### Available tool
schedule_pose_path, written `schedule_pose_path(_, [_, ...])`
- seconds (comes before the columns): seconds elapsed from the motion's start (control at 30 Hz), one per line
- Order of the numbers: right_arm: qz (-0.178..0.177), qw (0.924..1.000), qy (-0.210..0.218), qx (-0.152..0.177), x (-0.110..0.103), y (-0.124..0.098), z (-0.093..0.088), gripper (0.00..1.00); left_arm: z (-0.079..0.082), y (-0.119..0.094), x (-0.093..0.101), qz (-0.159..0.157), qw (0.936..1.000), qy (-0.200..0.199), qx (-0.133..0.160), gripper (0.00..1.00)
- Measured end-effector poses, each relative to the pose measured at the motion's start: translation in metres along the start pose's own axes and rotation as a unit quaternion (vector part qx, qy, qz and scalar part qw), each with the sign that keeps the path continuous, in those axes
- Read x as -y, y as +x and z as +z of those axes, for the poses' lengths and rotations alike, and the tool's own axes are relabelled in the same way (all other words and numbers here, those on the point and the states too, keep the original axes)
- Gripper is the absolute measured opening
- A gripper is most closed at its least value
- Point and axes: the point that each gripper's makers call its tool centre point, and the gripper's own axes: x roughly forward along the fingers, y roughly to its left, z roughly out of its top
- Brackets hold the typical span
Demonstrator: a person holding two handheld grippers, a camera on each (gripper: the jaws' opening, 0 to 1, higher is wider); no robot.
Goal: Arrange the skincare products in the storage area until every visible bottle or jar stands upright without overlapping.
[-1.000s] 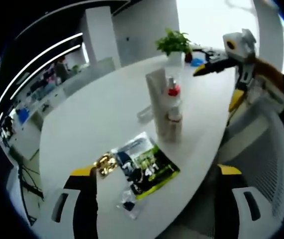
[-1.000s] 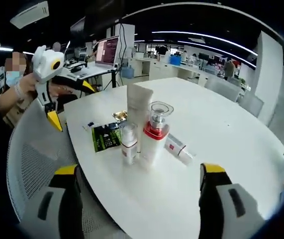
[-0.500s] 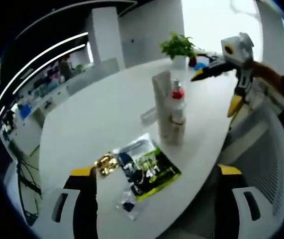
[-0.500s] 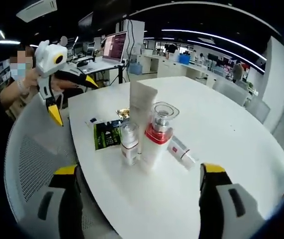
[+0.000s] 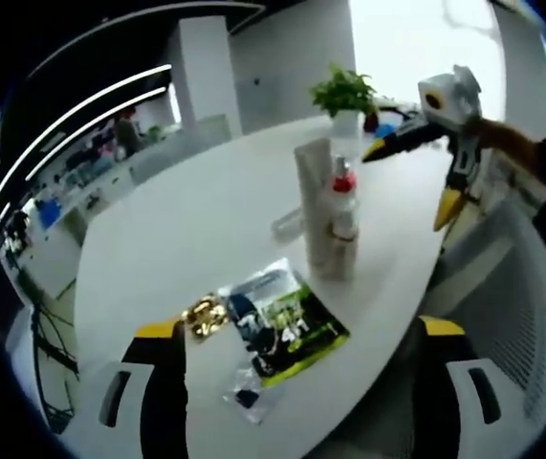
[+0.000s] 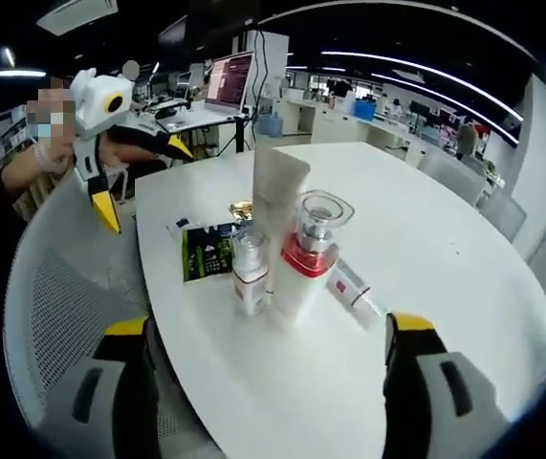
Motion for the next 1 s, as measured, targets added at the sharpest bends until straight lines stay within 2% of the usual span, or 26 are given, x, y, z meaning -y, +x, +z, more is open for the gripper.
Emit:
schedule_pose_path(0.33, [0.002, 0.9999, -0.005, -0.014, 0.013, 0.005, -0.008, 1.0, -0.004, 0.002, -0.001, -0.003, 0.9999, -0.01, 0.005, 0.97])
schedule_pose_path(0.53, [-0.001, 0.9994, -0.017, -0.029, 0.029, 0.009, -0.012, 0.99, -0.006, 0.003, -0.003, -0.002, 0.9998, -0.016, 0.007, 0.97])
schedule_pose_path(0.83, [0.004, 0.9985, -0.019, -0.051, 0.052, 0.017, -0.018, 0.83, -0.004, 0.0, -0.009, 0.002, 0.9996, -0.023, 0.015, 0.97])
schedule_pose_path(1.0, [0.007, 0.9966, -0.038, -0.072, 0.065, 0.025, -0.021, 0.77, -0.004, -0.001, -0.011, 0.004, 0.9995, -0.025, 0.017, 0.97])
